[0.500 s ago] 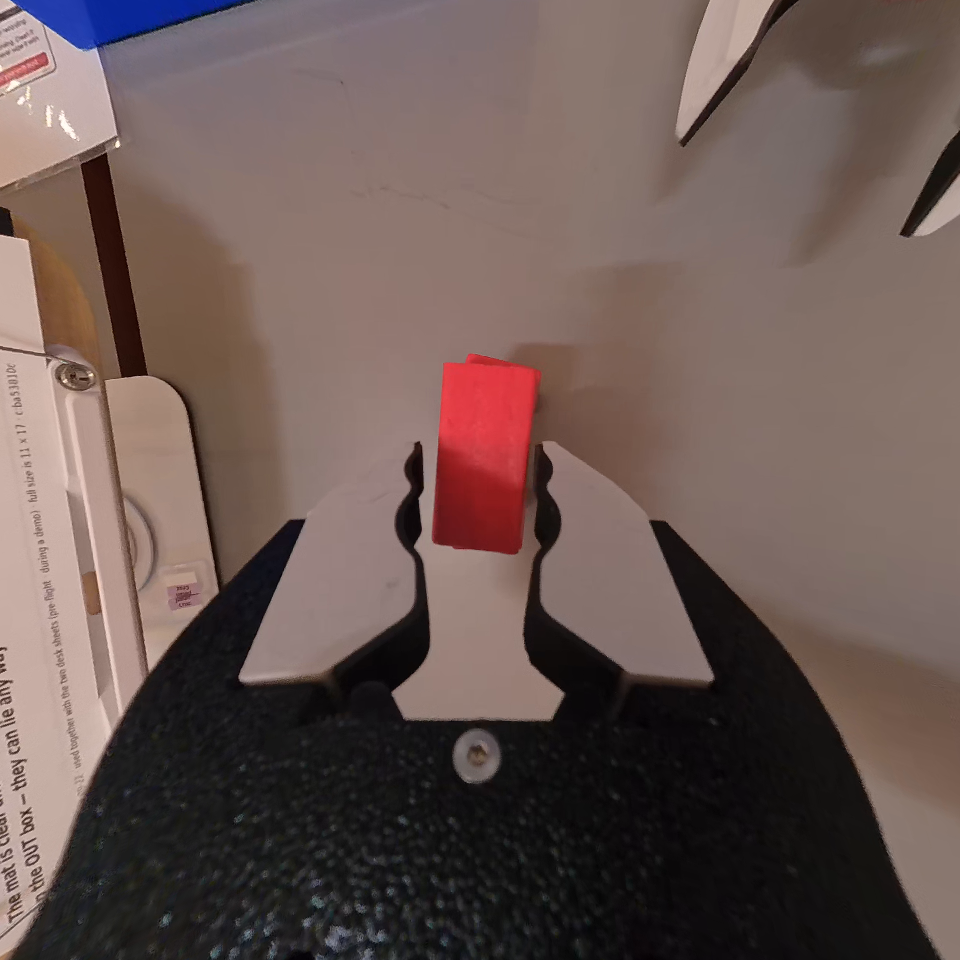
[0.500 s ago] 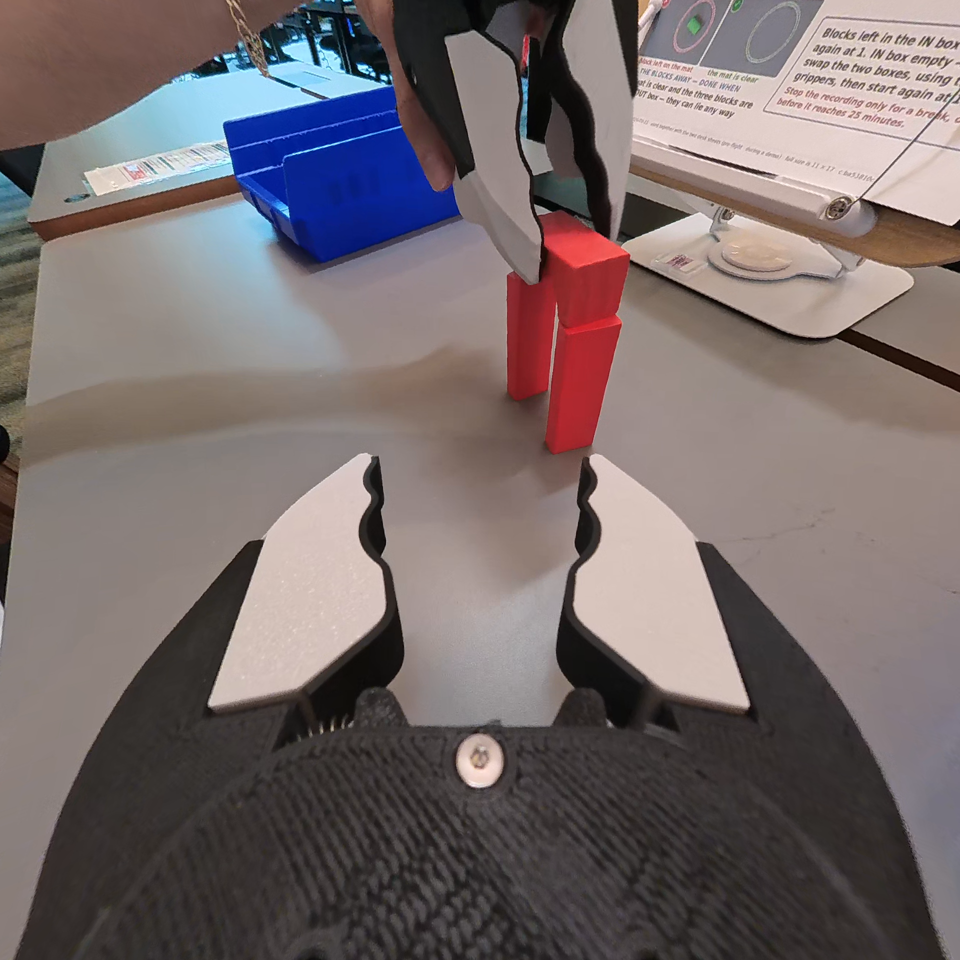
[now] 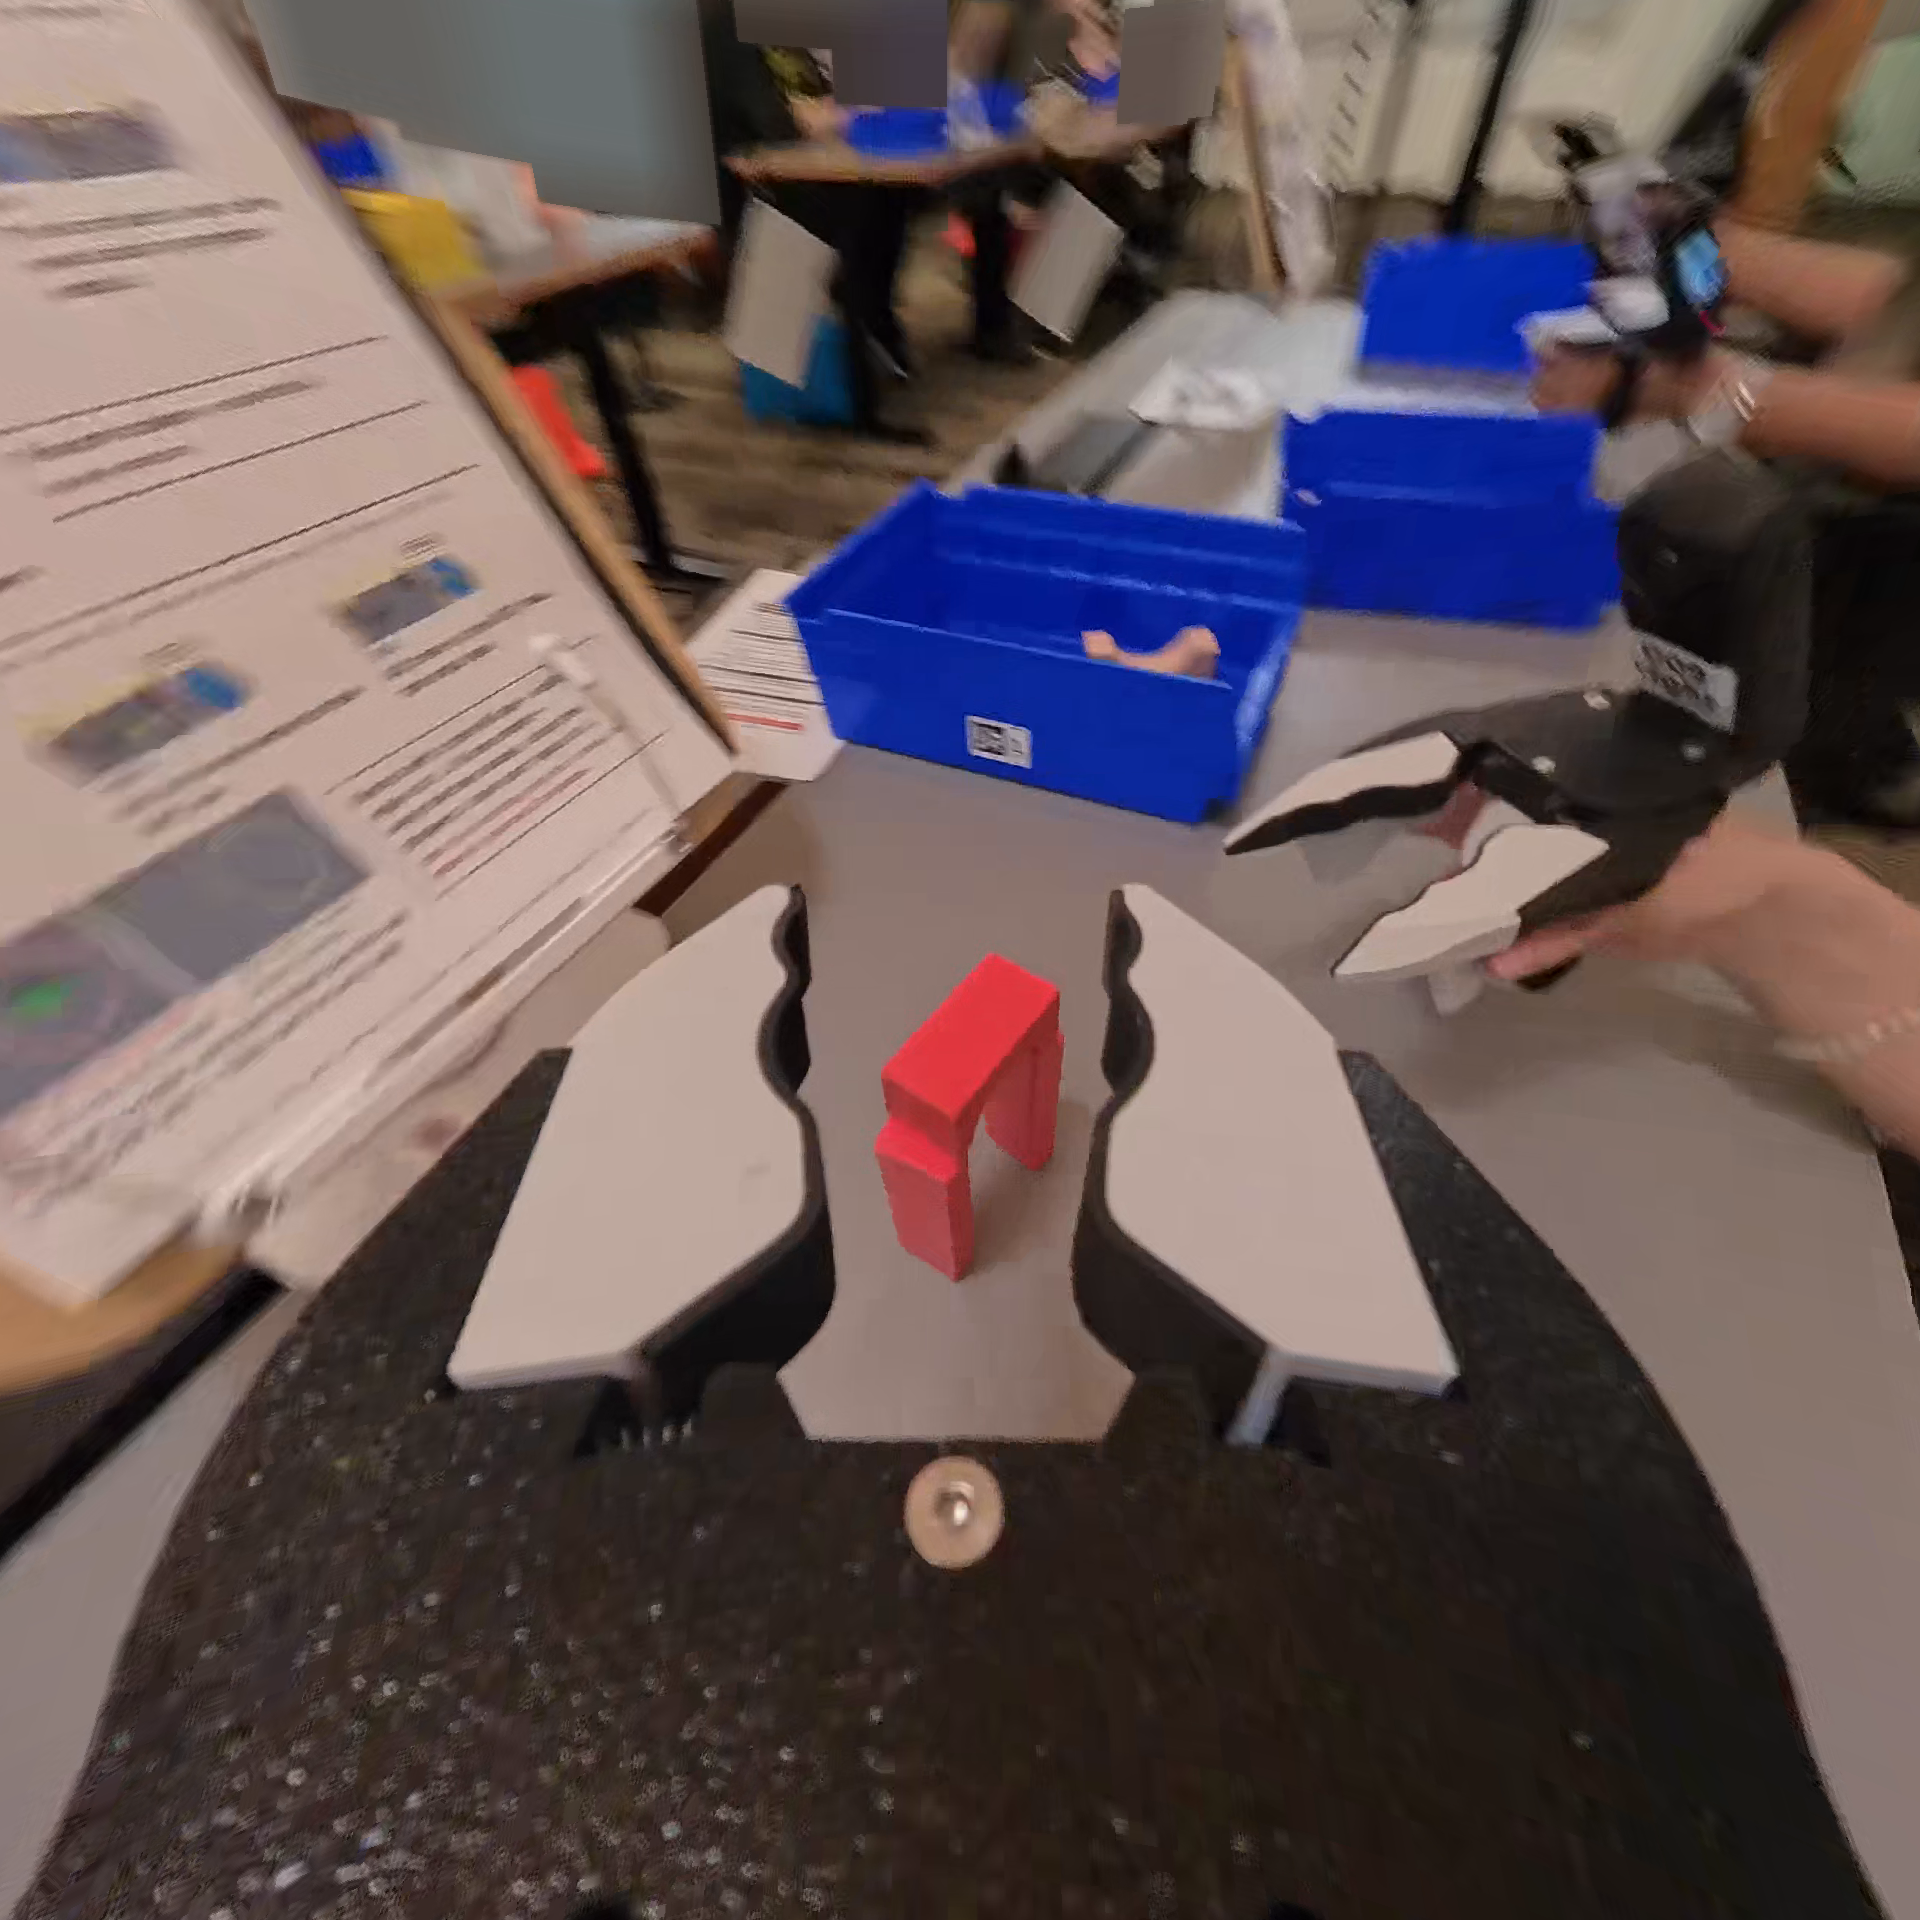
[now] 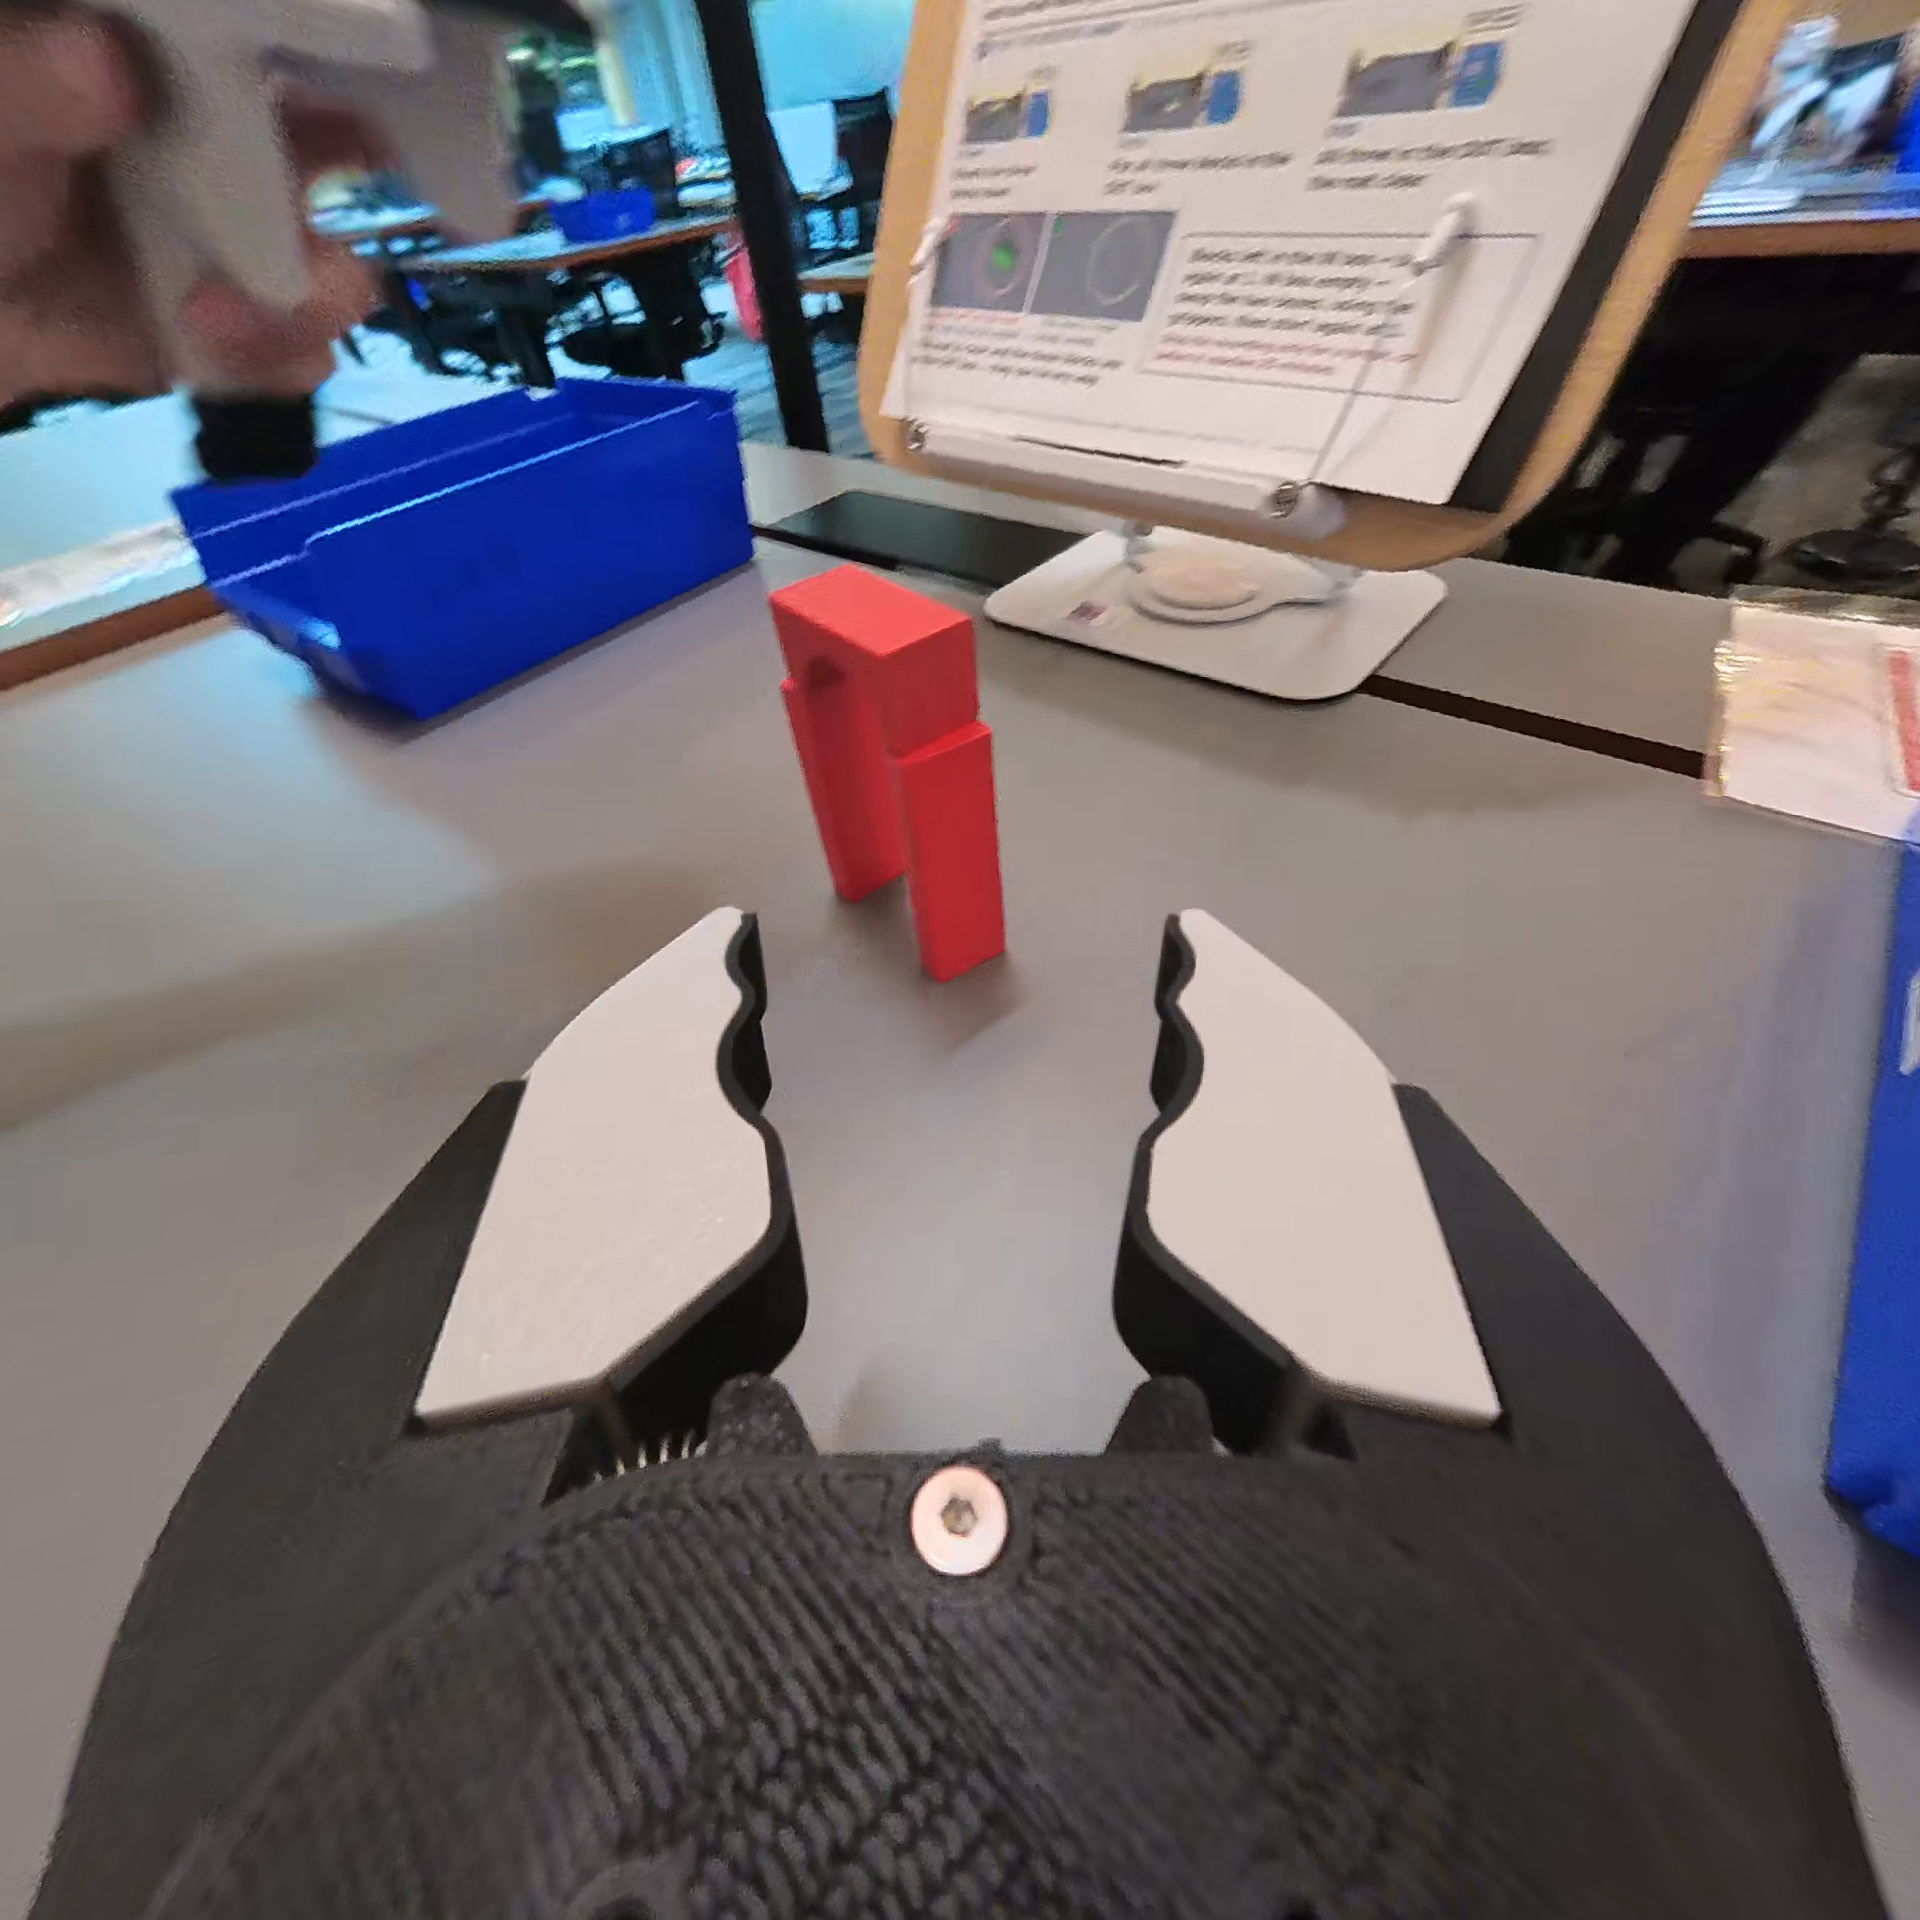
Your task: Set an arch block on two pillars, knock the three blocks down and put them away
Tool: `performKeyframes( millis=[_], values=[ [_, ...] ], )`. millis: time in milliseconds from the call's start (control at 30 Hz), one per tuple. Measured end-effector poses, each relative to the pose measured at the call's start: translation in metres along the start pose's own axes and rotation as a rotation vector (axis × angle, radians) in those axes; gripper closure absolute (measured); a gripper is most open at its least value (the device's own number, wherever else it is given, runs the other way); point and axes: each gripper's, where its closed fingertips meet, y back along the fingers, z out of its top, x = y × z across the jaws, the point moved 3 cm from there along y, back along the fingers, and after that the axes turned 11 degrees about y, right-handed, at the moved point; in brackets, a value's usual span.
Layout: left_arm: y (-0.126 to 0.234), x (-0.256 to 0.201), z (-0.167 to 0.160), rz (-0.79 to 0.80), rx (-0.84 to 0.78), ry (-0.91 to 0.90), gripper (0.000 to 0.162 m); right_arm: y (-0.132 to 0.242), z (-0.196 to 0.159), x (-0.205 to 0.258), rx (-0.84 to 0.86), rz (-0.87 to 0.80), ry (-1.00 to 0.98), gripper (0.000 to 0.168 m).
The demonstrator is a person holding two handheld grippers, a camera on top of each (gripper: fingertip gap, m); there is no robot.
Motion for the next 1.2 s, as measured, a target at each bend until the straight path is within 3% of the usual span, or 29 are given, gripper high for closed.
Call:
performKeyframes(
  millis=[33, 100, 200, 300, 433, 833, 1200],
  values=[
    [0.014, 0.002, -0.008, 0.063, -0.051, 0.05, 0.112, -0.001, 0.0, -0.003, -0.002, -0.032, -0.012, 0.096],
    [0.038, 0.005, -0.03, 0.168, -0.138, 0.162, 0.121, -0.003, 0.0, -0.007, -0.011, -0.077, -0.03, 0.098],
    [0.063, 0.009, -0.072, 0.284, -0.238, 0.249, 0.146, -0.008, -0.002, -0.005, -0.017, -0.093, -0.062, 0.105],
    [0.08, 0.012, -0.108, 0.412, -0.243, 0.3, 0.162, -0.01, -0.01, -0.012, 0.028, -0.167, -0.055, 0.118],
    [0.083, -0.001, -0.13, 0.445, -0.138, 0.224, 0.162, -0.01, -0.013, -0.009, 0.033, -0.196, -0.059, 0.168],
    [0.08, -0.024, -0.133, 0.376, -0.076, 0.17, 0.162, -0.028, -0.025, -0.023, 0.259, -0.479, 0.01, 0.168],
    [0.109, -0.006, -0.132, 0.418, -0.078, 0.163, 0.162, -0.052, -0.033, -0.04, 0.358, -0.612, -0.062, 0.168]
  ],
)
